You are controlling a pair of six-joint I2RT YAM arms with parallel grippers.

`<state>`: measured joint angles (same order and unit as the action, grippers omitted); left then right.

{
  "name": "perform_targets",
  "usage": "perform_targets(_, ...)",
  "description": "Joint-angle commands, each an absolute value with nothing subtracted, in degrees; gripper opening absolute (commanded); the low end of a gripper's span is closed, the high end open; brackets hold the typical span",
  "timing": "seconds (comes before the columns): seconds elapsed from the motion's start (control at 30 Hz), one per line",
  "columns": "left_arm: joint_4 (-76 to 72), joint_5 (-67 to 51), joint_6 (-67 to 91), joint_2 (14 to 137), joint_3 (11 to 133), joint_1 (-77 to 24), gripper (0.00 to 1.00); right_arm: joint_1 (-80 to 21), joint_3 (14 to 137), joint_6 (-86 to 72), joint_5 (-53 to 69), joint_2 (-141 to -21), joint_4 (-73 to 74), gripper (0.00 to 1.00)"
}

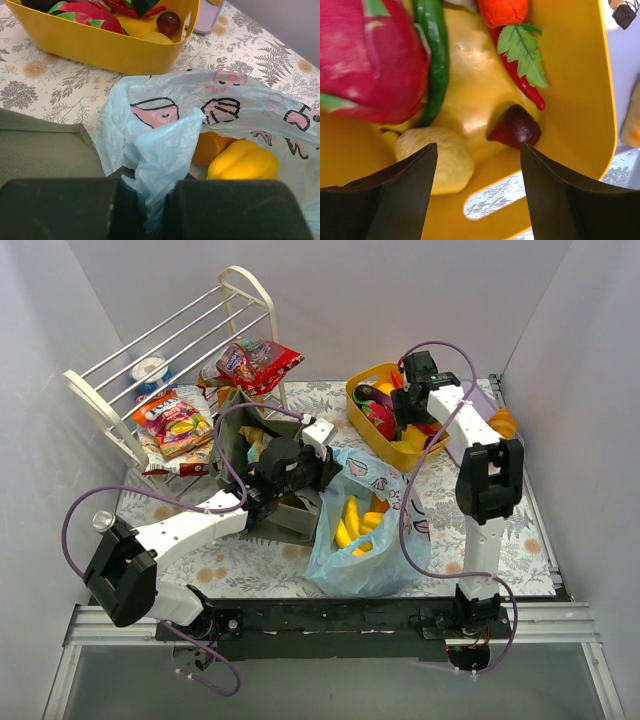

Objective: Place the mixed food into the grocery bags and tie them

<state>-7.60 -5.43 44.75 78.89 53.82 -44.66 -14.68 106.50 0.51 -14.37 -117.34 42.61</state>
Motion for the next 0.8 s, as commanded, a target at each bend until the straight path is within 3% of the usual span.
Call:
perform_targets(0.0, -6.5, -5.6, 43.9, 76.0, 53.8, -45.0, 0.00, -14.0, 114.7, 3.3, -21.4, -122.5, 47.8, 0.73)
perform_targets(0.77, -7.4, -6.2, 43.8, 75.2, 53.1, -44.9, 0.00, -10.7, 113.3, 3.1, -21.5, -136.0, 48.8, 0.74)
